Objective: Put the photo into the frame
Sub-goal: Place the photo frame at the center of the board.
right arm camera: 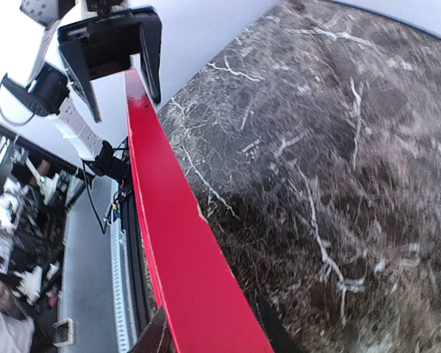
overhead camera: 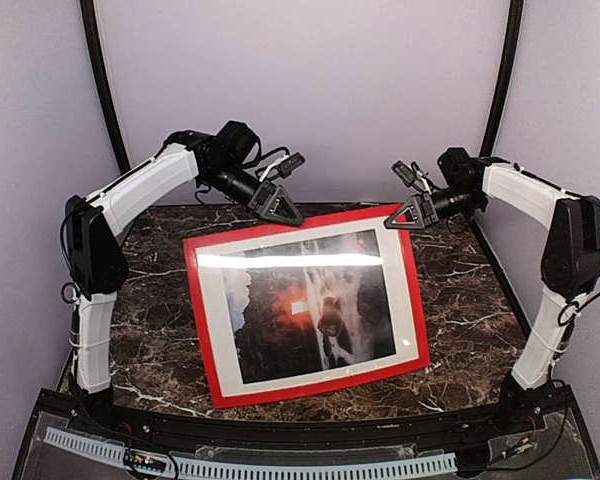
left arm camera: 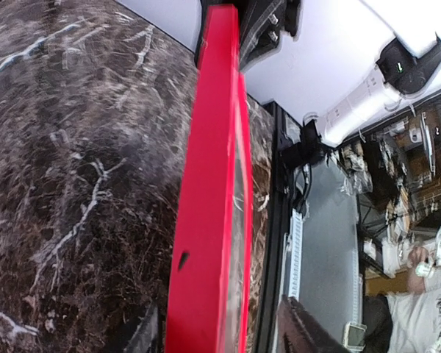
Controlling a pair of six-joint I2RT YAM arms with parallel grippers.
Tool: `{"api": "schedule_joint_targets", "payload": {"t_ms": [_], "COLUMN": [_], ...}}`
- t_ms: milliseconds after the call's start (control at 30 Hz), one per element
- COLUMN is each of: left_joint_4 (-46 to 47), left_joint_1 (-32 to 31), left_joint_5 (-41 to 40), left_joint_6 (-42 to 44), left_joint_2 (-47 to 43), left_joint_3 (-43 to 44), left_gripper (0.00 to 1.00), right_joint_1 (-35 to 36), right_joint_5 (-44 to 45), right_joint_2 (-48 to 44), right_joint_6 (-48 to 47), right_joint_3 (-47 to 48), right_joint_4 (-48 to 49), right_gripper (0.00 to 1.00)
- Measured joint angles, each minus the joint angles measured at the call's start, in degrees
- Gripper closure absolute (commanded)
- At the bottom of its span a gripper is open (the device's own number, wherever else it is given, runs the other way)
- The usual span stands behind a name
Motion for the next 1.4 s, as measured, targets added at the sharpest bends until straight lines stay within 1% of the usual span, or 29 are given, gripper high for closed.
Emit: {"api": "schedule_joint_targets", "payload": {"t_ms": [33, 167, 233, 333, 433, 567, 633, 667, 767, 867, 1000, 1067, 1167, 1267, 1400], "left_joint_4": [1.0, 4.6, 6.3, 8.3, 9.8, 12.6, 14.6, 15.3, 19.7, 25.2, 31.6, 34.1, 37.3, 40.2, 43.6], "left_joint_1": [0.5, 3.3, 4.9, 7.0, 8.4, 8.2, 8.0, 8.0, 7.9, 7.9, 7.9, 7.8, 7.5, 6.5, 4.1], "left_joint_5": [-0.3, -3.6, -7.4, -16.2, -25.2, -35.0, -38.2, -39.1, -41.3, -41.4, -39.9, -39.1, -38.4, -38.1, -38.6], "left_joint_6": [-0.4, -4.2, -6.7, -9.9, -12.2, -15.0, -16.6, -17.4, -20.7, -24.3, -29.0, -30.8, -33.5, -35.8, -39.0], "left_joint_2": [0.0, 0.0, -0.3, -1.4, -4.2, -10.5, -14.0, -15.5, -21.3, -26.3, -30.0, -31.1, -32.6, -34.8, -38.6], "left_joint_3": [0.0, 0.0, 0.0, -0.6, -3.0, -9.7, -14.0, -15.9, -25.6, -36.1, -47.3, -51.5, -57.1, -62.0, -68.0], "left_gripper": [0.27, 0.17, 0.14, 0.12, 0.1, 0.09, 0.09, 0.09, 0.09, 0.08, 0.08, 0.08, 0.08, 0.08, 0.08], "right_joint_1": [-0.5, -3.1, -4.8, -7.6, -10.2, -12.0, -12.4, -12.5, -12.6, -12.4, -10.7, -9.3, -7.6, -6.4, -5.8], "right_joint_5": [-0.1, 0.0, 0.1, 1.0, 3.5, 9.0, 11.3, 12.4, 15.5, 18.3, 22.2, 24.1, 26.2, 30.2, 33.9], "right_joint_2": [-0.2, -2.8, -4.3, -5.9, -6.4, -6.4, -6.6, -7.0, -9.1, -12.7, -17.6, -18.9, -19.8, -20.5, -21.4], "right_joint_6": [1.4, 10.5, 16.6, 26.1, 35.5, 48.2, 53.6, 56.4, 63.7, 69.8, 75.5, 78.0, 80.7, 81.5, 82.4], "right_joint_3": [-1.1, -7.3, -10.5, -14.7, -18.9, -25.6, -29.1, -31.1, -37.3, -43.1, -49.8, -52.6, -56.1, -59.3, -62.0], "right_joint_4": [0.9, 7.3, 11.8, 19.0, 26.0, 34.9, 38.9, 41.2, 46.3, 51.1, 57.9, 61.1, 65.1, 66.7, 66.5], "right_gripper": [1.0, 1.0, 1.0, 1.0, 1.0, 1.0, 1.0, 1.0, 1.0, 1.0, 0.85, 0.76, 0.68, 0.58, 0.46]}}
